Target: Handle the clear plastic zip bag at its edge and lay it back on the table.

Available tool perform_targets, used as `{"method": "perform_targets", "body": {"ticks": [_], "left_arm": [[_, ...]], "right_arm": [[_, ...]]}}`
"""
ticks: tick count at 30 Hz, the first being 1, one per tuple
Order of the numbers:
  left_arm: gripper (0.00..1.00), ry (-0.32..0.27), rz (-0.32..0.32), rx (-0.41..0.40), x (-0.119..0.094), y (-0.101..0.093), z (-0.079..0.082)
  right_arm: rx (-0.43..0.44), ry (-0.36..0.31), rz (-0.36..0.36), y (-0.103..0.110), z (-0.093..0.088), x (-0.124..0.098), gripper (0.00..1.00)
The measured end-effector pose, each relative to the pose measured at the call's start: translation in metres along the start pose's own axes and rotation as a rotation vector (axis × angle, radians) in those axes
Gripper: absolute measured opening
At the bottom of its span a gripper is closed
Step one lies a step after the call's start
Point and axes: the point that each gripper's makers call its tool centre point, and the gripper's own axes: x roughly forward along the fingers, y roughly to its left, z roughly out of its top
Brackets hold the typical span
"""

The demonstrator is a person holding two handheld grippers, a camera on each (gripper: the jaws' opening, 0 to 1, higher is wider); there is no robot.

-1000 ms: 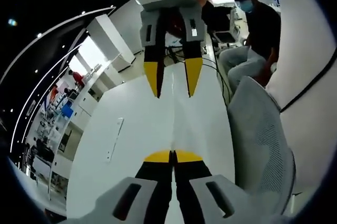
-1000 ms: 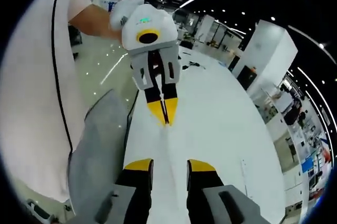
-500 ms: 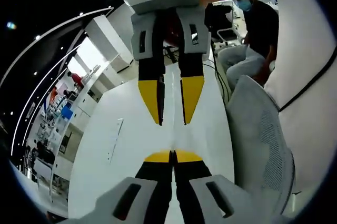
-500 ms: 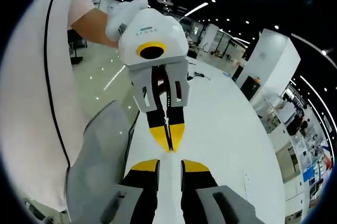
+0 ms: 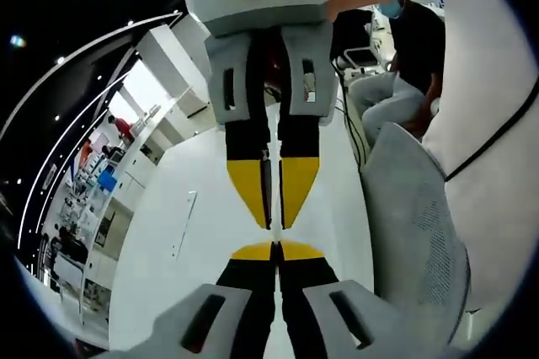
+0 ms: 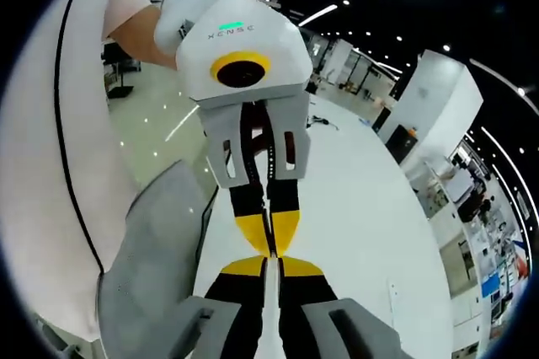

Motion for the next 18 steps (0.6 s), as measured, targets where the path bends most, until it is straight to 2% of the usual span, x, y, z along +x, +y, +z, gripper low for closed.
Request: {"method": "perform_targets", "body": {"ticks": [18], "left_arm": [[0.0, -0.003, 0.002, -0.003, -0.0009, -0.001, -0.0002]], "right_arm": [[-0.026, 0.024, -0.009, -0.0004, -0.0034, 0.0068, 0.0]]}}
